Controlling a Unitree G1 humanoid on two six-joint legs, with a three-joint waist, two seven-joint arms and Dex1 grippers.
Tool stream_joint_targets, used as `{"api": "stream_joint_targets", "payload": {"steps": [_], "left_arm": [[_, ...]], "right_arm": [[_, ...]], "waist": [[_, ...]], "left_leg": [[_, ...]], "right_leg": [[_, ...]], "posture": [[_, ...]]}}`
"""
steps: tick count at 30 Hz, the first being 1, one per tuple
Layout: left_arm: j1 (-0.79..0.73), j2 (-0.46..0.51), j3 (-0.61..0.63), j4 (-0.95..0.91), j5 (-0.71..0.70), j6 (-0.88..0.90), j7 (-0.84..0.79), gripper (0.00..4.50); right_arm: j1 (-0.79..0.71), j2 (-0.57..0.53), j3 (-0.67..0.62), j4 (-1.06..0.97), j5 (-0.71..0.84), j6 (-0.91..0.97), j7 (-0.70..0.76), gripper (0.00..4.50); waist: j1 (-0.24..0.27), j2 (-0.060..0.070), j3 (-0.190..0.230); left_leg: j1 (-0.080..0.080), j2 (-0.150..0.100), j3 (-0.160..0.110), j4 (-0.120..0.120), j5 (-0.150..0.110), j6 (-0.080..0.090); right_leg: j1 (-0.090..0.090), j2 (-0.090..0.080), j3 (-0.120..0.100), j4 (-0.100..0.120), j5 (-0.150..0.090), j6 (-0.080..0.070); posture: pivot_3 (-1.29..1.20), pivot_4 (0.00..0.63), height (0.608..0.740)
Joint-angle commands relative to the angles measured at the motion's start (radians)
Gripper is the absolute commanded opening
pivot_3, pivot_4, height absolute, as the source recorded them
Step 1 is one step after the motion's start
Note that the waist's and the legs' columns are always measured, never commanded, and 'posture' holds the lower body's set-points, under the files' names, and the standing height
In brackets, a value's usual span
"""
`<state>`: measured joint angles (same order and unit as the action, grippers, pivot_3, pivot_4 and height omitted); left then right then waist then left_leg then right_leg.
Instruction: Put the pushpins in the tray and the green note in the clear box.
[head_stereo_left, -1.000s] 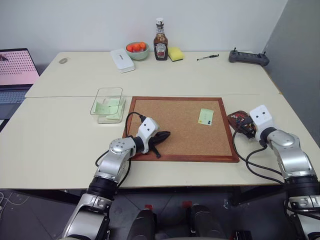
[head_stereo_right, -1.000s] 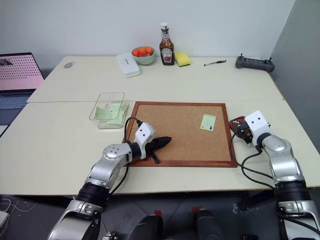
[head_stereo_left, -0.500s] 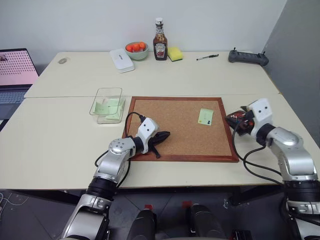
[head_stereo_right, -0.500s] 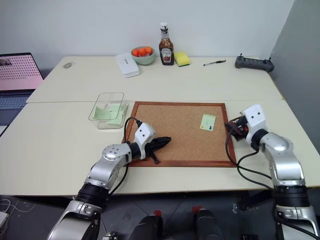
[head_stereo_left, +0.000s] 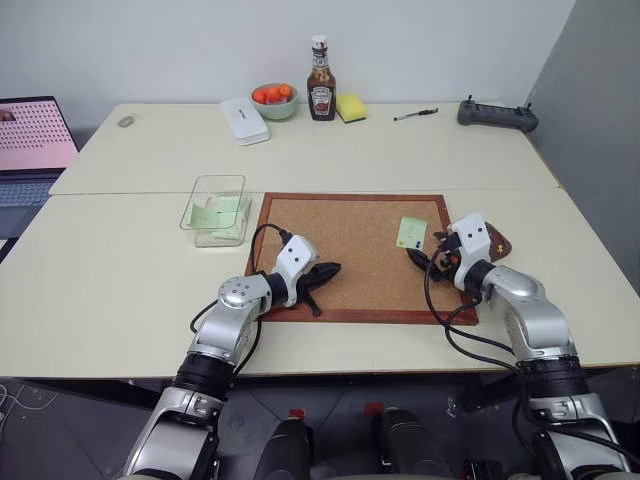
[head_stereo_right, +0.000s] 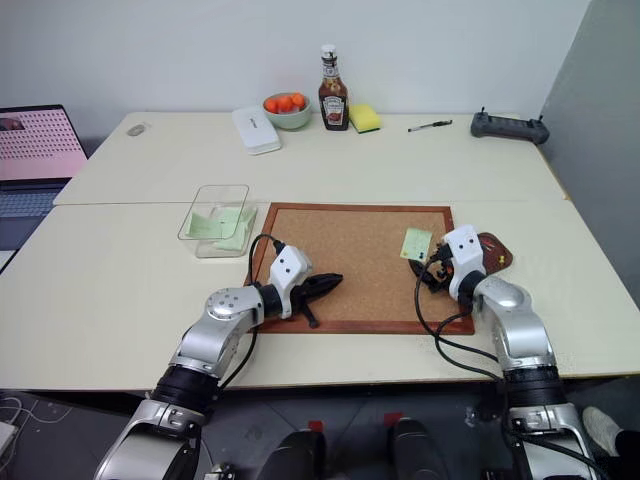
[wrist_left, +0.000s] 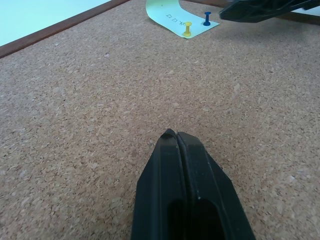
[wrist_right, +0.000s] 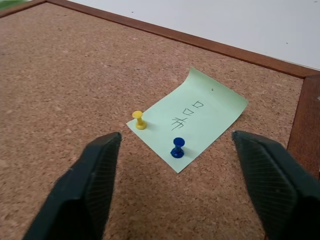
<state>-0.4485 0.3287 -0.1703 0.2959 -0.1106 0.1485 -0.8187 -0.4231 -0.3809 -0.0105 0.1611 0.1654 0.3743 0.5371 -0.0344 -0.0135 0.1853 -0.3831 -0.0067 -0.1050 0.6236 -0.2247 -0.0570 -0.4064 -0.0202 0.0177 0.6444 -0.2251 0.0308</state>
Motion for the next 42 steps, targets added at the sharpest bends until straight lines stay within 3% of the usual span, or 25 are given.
{"api": "stream_joint_targets", "payload": {"steps": [1,13,36,42], "left_arm": [[0.031,0.013,-0.022,0.025,0.024,0.029,-0.002,0.00],[0.034,0.010,-0.023,0.021,0.025,0.031,0.002,0.00],[0.050,0.013,-0.034,0.007,0.032,0.039,0.009,0.00],[0.051,0.013,-0.034,0.008,0.032,0.039,0.012,0.00]], "right_arm": [[-0.035,0.017,0.007,0.031,-0.018,-0.056,-0.013,2.77],[-0.048,0.025,-0.002,0.064,-0.020,-0.077,-0.012,0.05],[-0.046,0.038,-0.027,-0.071,0.041,-0.094,0.014,0.01],[-0.023,-0.046,-0.077,-0.109,0.034,-0.081,0.016,0.01]], "waist": [[0.000,0.000,0.000],[-0.001,0.000,0.000],[-0.004,0.000,0.000],[-0.003,0.000,0.000]], "left_leg": [[0.000,0.000,0.000,0.000,0.000,0.000],[0.000,0.000,0.000,0.000,0.000,0.000],[0.000,0.000,0.000,-0.001,0.000,0.000],[0.000,0.000,0.000,-0.001,0.000,0.000]], "right_leg": [[0.000,0.000,0.000,0.000,0.000,0.000],[0.000,0.000,0.000,0.000,0.000,0.000],[0.000,0.000,0.000,0.000,0.002,0.003],[-0.001,0.000,0.000,0.000,0.002,0.003]], "posture": [[0.00,0.150,0.740],[0.00,0.150,0.740],[0.00,0.150,0.740],[0.00,0.150,0.740]]}}
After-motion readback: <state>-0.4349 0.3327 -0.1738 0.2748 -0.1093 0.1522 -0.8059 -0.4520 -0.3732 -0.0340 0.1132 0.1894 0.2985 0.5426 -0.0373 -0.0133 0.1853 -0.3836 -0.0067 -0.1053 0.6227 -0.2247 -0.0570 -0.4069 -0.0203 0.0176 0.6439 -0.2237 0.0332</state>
